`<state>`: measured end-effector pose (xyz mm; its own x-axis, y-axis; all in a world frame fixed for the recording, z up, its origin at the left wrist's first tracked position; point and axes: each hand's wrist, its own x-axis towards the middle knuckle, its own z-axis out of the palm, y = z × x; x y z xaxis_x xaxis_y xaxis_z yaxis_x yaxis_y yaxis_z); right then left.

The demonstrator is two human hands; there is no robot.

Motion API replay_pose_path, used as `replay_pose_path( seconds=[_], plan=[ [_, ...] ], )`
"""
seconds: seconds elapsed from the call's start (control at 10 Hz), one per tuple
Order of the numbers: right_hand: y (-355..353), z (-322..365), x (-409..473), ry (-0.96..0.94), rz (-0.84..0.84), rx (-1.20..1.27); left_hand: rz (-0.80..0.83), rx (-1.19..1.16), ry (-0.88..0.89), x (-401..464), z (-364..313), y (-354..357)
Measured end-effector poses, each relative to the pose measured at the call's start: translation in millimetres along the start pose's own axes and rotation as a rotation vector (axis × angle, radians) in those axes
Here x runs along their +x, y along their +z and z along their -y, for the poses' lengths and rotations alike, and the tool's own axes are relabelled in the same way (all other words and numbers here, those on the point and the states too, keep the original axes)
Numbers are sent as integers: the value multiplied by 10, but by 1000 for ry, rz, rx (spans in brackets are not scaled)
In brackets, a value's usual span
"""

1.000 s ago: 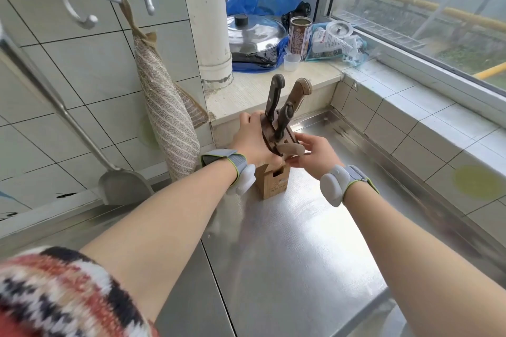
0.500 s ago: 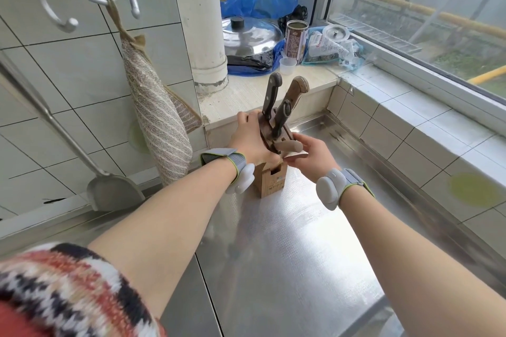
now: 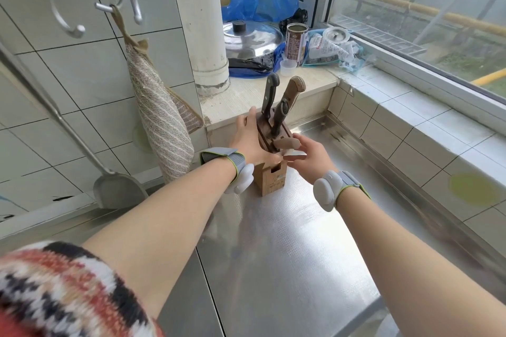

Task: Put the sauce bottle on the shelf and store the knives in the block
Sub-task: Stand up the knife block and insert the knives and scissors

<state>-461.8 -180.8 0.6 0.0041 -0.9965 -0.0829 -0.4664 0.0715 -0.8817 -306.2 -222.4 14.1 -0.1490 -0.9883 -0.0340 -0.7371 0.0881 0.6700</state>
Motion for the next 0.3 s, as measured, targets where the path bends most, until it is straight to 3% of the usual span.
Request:
replay_pose_path(
  seconds=[0.3],
  plan=[
    [83, 29, -231, 100, -136, 15, 112, 29, -63, -475, 209, -329]
  ],
)
